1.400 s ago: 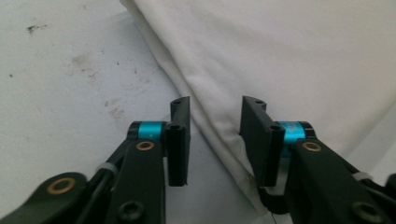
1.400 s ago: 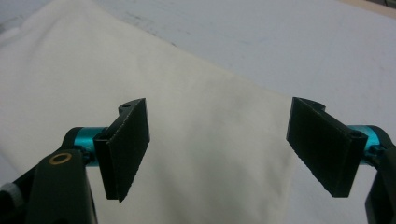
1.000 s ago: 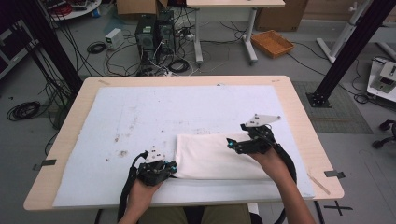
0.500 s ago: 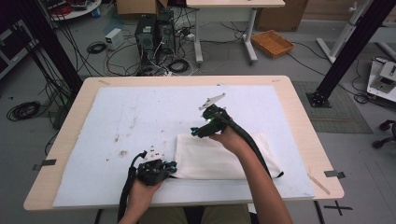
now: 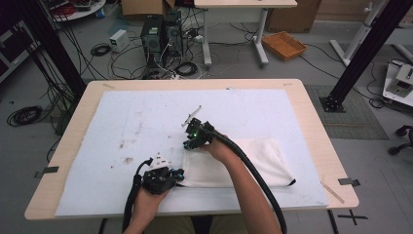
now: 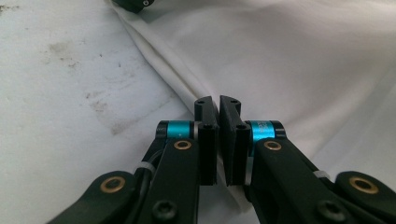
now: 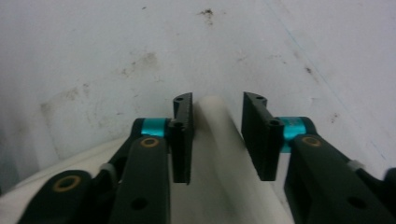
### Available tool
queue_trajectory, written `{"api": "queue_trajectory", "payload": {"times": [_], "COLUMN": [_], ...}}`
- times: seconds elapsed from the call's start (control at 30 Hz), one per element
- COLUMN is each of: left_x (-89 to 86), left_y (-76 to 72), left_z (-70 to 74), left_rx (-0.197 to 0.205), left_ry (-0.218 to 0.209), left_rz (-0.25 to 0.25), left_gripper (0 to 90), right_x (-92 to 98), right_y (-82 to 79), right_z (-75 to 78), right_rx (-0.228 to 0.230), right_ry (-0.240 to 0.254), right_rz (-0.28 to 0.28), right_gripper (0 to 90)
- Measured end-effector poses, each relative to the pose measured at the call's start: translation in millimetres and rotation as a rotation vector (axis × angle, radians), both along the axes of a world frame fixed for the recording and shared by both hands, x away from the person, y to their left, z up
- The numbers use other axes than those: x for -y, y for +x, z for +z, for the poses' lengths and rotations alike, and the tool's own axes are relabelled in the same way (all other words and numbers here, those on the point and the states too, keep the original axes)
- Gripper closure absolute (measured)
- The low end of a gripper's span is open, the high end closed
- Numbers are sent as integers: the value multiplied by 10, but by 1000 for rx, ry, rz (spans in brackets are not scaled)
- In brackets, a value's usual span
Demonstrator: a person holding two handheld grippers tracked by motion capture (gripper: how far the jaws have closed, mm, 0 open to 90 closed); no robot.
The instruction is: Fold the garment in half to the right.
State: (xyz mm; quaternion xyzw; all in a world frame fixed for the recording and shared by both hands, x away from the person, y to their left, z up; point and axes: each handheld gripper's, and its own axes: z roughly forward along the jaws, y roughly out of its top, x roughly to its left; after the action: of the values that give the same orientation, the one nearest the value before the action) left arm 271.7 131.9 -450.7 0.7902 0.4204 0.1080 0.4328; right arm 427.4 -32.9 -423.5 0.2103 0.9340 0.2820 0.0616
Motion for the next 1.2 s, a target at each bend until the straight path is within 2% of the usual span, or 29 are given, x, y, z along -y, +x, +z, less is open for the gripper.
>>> {"api": "queue_trajectory", "payload": {"times": [0.1, 0.13, 0.17, 0.27, 0.4, 0.5, 0.7, 0.77, 0.9, 1.2], "left_x": [7, 5, 3, -4, 19, 92, 234, 298, 464, 960], "left_y": [-12, -17, -22, -31, -15, -12, 60, 81, 121, 297], "left_z": [23, 35, 48, 96, 189, 272, 358, 378, 439, 555], "left_rx": [14, 19, 25, 37, 53, 91, 101, 97, 100, 74], "left_ry": [-10, -15, -22, -52, -101, -97, -131, -146, -149, -162], "left_rz": [-1, -4, -5, -11, -35, -62, -87, -97, -130, -193], "left_gripper": [859, 859, 859, 860, 860, 860, 860, 860, 859, 859], "right_x": [-17, -20, -16, 32, 149, 275, 574, 683, 917, 1466], "right_y": [-34, -52, -65, -76, -93, -106, -141, -151, -172, -180], "right_z": [12, 24, 40, 89, 178, 256, 408, 446, 479, 458], "right_rx": [12, 28, 46, 59, 79, 90, 117, 128, 137, 154], "right_ry": [-8, -4, 3, 34, 83, 126, 188, 208, 238, 307], "right_rz": [45, 56, 65, 63, 40, 24, -14, -26, -65, -167], "right_gripper": [846, 864, 869, 873, 873, 873, 873, 873, 873, 874]}}
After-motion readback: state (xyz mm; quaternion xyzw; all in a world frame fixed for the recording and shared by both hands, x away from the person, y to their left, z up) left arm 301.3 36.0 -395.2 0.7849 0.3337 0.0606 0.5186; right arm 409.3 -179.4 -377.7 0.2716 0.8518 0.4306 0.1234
